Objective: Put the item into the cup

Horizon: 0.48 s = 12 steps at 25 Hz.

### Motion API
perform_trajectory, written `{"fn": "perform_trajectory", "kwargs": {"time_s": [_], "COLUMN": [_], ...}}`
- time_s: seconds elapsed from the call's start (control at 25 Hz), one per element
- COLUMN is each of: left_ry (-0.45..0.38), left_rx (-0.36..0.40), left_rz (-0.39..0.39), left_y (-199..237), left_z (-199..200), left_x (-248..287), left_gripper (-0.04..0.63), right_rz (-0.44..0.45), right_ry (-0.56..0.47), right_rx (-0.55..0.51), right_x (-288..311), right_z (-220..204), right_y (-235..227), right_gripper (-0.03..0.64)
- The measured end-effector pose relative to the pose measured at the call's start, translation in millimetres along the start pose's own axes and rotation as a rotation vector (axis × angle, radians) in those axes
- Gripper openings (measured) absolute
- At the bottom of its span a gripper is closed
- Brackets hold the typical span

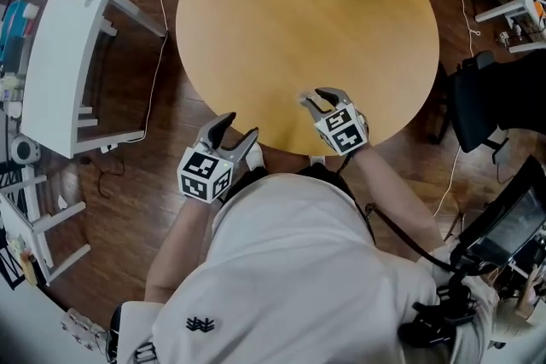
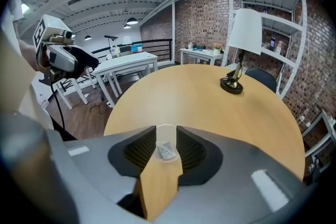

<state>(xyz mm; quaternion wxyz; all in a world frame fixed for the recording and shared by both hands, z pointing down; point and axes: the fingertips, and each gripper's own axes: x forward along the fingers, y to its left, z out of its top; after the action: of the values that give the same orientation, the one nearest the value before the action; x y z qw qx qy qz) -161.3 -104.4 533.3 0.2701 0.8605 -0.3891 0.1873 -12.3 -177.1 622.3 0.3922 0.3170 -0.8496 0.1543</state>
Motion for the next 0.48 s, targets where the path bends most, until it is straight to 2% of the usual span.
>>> {"fn": "perform_trajectory", "kwargs": {"time_s": [0.28, 0.48], "left_ry": [0.001, 0.027], "left_rx": [0.064, 0.118], "left_rz": [-0.098, -0.164], "left_y": [13, 5], "left_z": [-5, -18], "left_x": [-19, -23], "left_gripper": [0.232, 0.225], "right_rz": [-0.119, -0.209], "right_ry": [-0.057, -0.11], "right_rx": [0.09, 0.184], "right_x": [-33, -90], "right_z": [15, 7], "right_y": [19, 31], "right_gripper": [0.123, 0.123]}}
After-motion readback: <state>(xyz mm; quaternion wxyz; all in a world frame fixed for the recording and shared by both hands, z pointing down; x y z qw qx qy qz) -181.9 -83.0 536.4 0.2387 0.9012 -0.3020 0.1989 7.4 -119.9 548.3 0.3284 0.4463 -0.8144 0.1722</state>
